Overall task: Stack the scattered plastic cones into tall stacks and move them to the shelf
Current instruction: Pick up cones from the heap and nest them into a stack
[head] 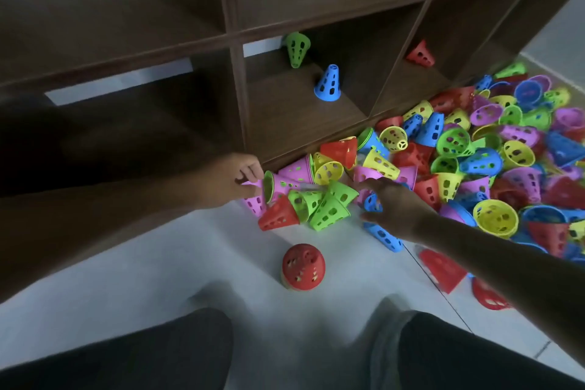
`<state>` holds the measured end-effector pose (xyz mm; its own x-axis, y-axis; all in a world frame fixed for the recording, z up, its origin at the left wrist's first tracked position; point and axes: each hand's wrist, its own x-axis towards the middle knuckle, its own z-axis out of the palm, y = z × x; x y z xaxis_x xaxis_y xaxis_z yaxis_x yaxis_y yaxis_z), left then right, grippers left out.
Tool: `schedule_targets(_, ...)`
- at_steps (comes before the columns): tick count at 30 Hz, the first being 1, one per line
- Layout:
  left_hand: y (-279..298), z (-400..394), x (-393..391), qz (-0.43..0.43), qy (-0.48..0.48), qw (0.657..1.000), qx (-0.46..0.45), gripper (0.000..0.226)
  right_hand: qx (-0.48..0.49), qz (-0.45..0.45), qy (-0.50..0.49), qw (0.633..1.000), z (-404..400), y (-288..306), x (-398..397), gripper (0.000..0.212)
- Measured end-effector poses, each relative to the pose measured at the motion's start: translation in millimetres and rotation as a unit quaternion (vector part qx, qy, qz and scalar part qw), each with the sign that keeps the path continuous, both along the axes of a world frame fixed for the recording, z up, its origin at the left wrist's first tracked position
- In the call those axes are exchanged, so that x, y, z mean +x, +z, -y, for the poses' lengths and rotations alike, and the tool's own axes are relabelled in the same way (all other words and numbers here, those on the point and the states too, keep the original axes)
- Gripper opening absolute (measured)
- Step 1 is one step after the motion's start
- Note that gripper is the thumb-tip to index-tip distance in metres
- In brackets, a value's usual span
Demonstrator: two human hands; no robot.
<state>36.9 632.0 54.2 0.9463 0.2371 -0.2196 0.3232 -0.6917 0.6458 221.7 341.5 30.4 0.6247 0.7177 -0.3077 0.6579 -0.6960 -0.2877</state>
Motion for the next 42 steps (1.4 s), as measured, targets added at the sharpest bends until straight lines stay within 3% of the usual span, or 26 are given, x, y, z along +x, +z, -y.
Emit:
schedule_targets(7,-60.7,-1.9,17.8,-0.029,-0.035,0.999,0.016,0.026,0.014,-0.008,0.022,1.000,-5.5,-20.4,17.0,0.029)
schedule_targets(10,-77.8,3.8,17.3,0.007,-0.038,0.998,0.048,0.034,0.040,-0.015,0.018,0.999,-15.6,-27.4,12.1,0.018)
schedule_targets(16,-86.7,34.4,18.0,0.108,-0.045,0.969,0.218,0.045,0.045,0.005,-0.018,0.999,-24.4,-41.9,-1.6,0.024)
schedule_targets(20,-92.0,46.9,11.8,0.076,-0.028,0.977,0.196,0.045,0.048,0.028,-0.027,0.998,-25.2,-51.3,-9.8,0.021)
schedule_targets(28,-112.8,52.2,4.1,0.017,0.003,0.978,0.209,0.059,0.202,0.015,-0.120,0.972,-3.9,-51.7,-18.9,0.017)
schedule_targets(31,-117.8,53.4,-0.9,0.030,0.011,0.982,0.184,0.056,0.267,-0.065,-0.210,0.938,11.4,-39.0,-29.2,0.016)
schedule_targets(35,-111.0,58.8,-5.5,0.033,0.069,0.993,0.085,0.055,0.313,-0.193,-0.307,0.878,26.8,-27.5,-45.9,0.013)
schedule_targets(42,-46.3,76.4,-22.4,0.036,0.230,0.972,-0.024,0.038,0.419,-0.383,-0.433,0.700,29.0,10.4,-86.4,0.020)
